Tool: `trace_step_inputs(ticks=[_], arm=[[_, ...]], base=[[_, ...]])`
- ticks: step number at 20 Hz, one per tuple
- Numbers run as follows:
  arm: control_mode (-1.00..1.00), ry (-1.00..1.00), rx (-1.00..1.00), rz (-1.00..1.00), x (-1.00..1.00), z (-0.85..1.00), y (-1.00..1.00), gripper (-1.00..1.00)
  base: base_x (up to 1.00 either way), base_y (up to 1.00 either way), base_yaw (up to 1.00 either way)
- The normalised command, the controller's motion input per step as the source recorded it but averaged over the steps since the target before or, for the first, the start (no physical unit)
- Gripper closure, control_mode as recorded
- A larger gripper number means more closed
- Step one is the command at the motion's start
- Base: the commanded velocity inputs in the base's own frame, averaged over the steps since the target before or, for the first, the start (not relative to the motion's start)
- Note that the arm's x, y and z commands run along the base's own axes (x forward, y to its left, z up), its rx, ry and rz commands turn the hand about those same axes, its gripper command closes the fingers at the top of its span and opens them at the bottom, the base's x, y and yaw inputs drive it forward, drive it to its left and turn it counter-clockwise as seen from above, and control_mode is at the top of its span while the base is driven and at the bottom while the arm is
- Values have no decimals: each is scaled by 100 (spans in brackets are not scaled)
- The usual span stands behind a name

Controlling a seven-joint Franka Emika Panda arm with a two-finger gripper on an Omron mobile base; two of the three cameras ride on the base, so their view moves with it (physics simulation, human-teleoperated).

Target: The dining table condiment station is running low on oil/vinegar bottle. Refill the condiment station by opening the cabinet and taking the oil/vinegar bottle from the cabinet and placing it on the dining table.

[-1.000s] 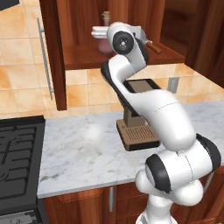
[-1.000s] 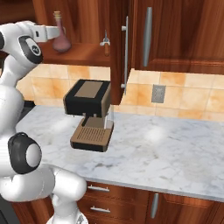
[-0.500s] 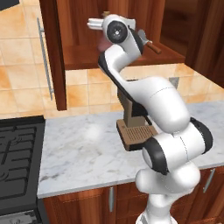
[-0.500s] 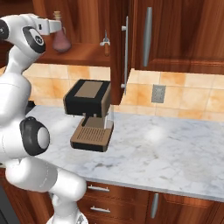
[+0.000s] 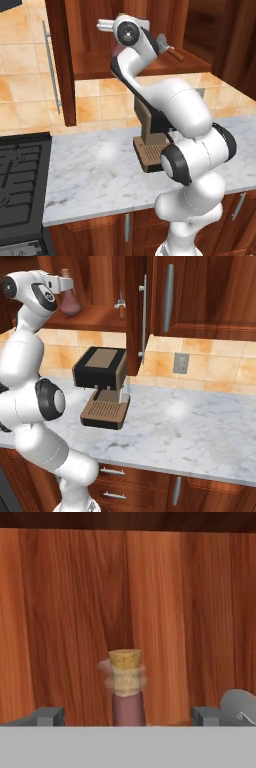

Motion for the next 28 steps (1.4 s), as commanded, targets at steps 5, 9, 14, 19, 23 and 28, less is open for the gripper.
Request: trace_step_inputs(ticks=[5, 9, 14, 19, 23, 28], arm=[[-100, 0, 0, 0, 32, 0, 0, -100], [-100, 0, 0, 0, 23, 0, 0, -100], [-100, 0, 0, 0, 17, 0, 0, -100], [-100, 0, 0, 0, 22, 0, -5, -100], [-100, 0, 0, 0, 18, 0, -3, -100], [-100, 1, 0, 0, 23, 0, 0, 100]], base=[[0, 0, 0], [0, 0, 0], [0, 0, 0], [0, 0, 0], [0, 0, 0], [0, 0, 0]])
